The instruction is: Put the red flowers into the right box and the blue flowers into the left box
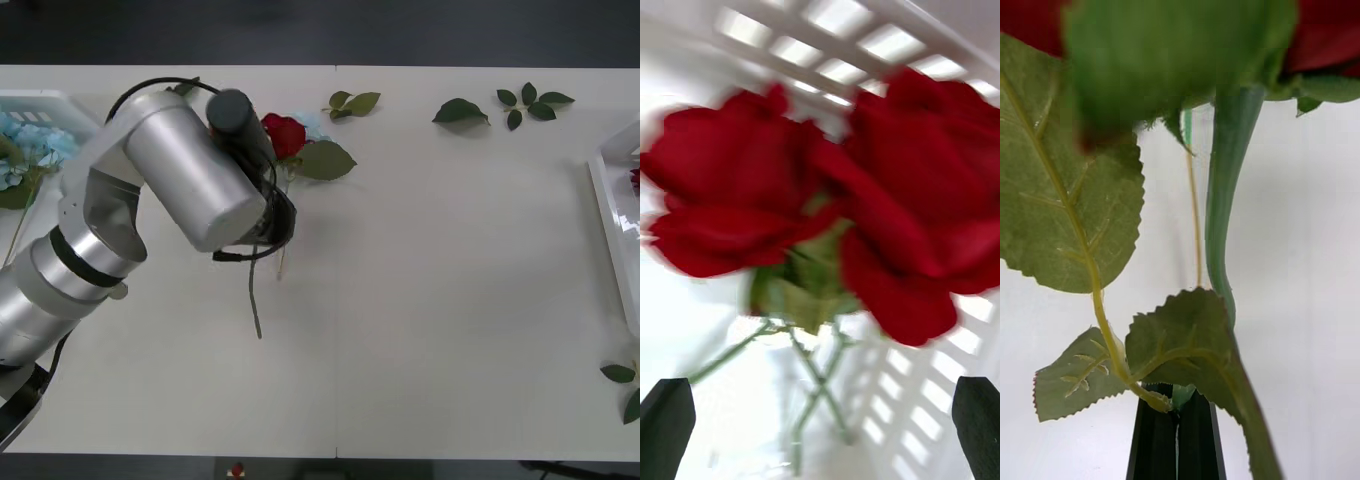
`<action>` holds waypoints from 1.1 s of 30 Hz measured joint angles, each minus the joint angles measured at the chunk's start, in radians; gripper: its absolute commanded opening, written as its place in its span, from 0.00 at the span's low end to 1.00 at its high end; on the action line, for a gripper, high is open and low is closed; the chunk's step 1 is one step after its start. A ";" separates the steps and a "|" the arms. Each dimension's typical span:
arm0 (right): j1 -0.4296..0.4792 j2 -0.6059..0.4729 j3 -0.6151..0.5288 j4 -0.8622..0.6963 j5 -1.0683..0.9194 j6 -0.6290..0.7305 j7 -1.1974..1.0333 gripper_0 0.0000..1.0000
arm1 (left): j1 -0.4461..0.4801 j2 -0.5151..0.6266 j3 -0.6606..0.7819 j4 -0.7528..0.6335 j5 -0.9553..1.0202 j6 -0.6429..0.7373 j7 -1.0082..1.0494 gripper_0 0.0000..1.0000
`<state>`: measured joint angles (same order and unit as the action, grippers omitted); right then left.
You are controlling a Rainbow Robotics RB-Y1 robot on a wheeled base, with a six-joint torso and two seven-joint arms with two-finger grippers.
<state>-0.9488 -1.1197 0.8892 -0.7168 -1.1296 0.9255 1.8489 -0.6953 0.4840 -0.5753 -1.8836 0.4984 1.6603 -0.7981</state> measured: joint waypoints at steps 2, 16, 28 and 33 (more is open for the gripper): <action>0.000 -0.004 -0.038 -0.007 -0.072 0.017 0.055 1.00 | 0.024 -0.015 0.120 -0.009 0.050 -0.008 -0.082 0.00; 0.000 -0.109 -0.020 -0.292 -0.778 0.077 0.283 1.00 | 0.052 -0.087 0.559 0.066 0.490 -0.072 -0.813 0.00; 0.013 -0.089 -0.033 -0.415 -1.266 0.144 0.576 1.00 | -0.022 -0.091 0.678 0.400 0.970 -0.110 -1.208 0.00; 0.140 -0.018 -0.191 -0.506 -1.302 0.111 0.682 1.00 | -0.074 -0.091 0.678 0.525 1.076 -0.129 -1.224 0.00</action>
<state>-0.8086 -1.1381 0.6979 -1.2229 -2.4316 1.0369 2.5313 -0.7691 0.3925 0.1023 -1.3587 1.5745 1.5311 -2.0220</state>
